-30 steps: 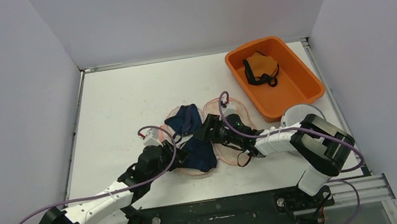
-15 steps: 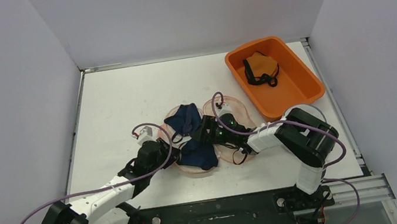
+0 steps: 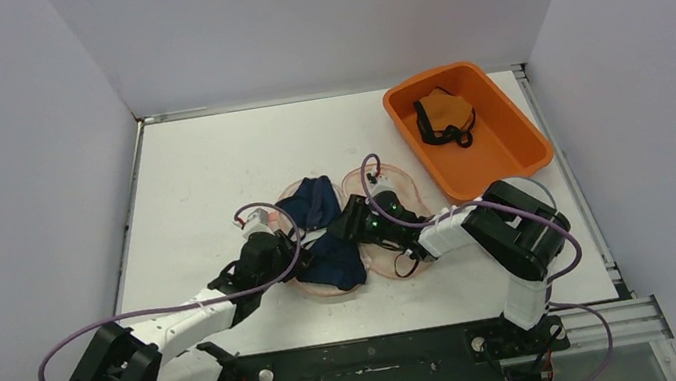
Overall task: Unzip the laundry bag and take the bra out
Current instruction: Pick up the bra from the laundry bag.
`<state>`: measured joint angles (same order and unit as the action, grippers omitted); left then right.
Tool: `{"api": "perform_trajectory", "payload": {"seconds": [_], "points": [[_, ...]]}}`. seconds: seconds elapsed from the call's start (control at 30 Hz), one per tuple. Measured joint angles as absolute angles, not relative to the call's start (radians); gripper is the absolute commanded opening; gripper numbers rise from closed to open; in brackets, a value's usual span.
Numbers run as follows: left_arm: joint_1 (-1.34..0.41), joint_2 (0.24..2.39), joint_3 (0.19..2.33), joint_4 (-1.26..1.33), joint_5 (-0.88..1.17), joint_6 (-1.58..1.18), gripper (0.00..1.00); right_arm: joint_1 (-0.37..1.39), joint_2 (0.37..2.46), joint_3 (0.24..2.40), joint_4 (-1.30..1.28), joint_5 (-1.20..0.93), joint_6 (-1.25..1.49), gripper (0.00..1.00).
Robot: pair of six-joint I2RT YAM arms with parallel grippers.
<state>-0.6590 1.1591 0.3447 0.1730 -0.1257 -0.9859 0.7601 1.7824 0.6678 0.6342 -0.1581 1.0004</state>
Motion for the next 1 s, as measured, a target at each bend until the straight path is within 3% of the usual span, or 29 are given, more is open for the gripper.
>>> {"api": "perform_trajectory", "payload": {"seconds": [0.07,0.2,0.67,1.0], "points": [[-0.659,1.165,0.345,0.177,-0.12,-0.983,0.23,0.76,1.782,0.668,0.643,-0.161,1.008,0.59],[-0.659,1.185,0.345,0.188,-0.108,-0.981,0.22,0.76,1.783,0.672,0.646,-0.163,1.016,0.58],[-0.659,1.224,0.345,0.222,-0.065,-0.979,0.22,0.759,1.844,0.696,0.688,-0.176,1.056,0.07],[-0.656,1.107,0.345,0.171,-0.062,-0.98,0.27,0.762,1.748,0.695,0.603,-0.172,0.952,0.05]]}}
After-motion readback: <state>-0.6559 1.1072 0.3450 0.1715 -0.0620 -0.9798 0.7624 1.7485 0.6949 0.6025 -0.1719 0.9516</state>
